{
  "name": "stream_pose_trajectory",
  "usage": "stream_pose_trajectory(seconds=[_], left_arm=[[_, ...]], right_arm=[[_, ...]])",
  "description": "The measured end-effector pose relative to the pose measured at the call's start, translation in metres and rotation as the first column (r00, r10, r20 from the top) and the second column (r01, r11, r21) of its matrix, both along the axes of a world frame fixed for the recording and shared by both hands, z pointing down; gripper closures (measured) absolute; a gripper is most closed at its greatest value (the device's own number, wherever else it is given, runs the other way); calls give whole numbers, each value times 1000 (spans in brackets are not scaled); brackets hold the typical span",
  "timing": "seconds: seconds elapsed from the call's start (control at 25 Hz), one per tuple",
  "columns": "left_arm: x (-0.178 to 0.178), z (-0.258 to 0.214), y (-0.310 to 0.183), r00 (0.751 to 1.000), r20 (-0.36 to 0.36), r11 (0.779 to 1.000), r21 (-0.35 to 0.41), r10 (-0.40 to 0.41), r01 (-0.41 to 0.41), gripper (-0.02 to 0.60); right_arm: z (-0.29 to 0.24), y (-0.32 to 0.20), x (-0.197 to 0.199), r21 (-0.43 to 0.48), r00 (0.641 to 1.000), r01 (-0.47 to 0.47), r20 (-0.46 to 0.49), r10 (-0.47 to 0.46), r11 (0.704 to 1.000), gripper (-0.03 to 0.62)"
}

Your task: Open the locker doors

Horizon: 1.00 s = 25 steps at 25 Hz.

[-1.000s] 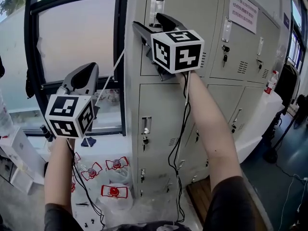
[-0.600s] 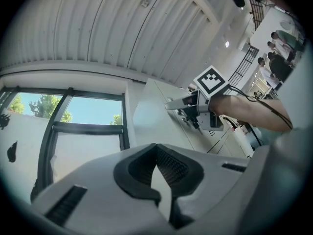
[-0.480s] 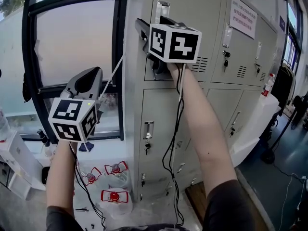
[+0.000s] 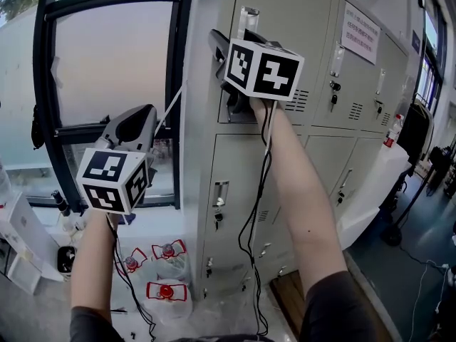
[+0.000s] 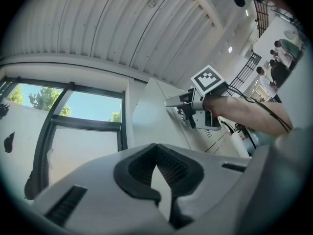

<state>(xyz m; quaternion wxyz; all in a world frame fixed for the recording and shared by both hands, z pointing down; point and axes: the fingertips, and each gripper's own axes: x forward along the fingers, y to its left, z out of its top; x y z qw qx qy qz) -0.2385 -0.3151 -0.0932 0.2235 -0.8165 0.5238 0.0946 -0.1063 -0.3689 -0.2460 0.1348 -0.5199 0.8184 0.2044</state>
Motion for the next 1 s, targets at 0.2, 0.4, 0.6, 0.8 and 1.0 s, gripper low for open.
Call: stream_pose_trajectory(seconds=[0.2,0.4,0.6,0.8,1.0], left_arm=[[3,-1,2,1000,-2,1000,1,12,-12,572],[7,-3,5,999,-21,1000,0,27,-27,572],[13,-5,14,999,-20,999,9,36,-35,572],[15,-6,21,999,-25,999,13,45,-44,572],[24,-5,27,998,-20,998,9,61,-61,572]], right_arm=[[0,14,6,16,1000,-9,-2,9,1000,287],[-1,26,13,42,997,-74,-1,74,996,338],[-2,34,26,53,988,-155,19,154,986,421],[0,39,30,44,983,-184,5,184,982,433],[-1,52,36,57,985,-171,12,171,984,433]])
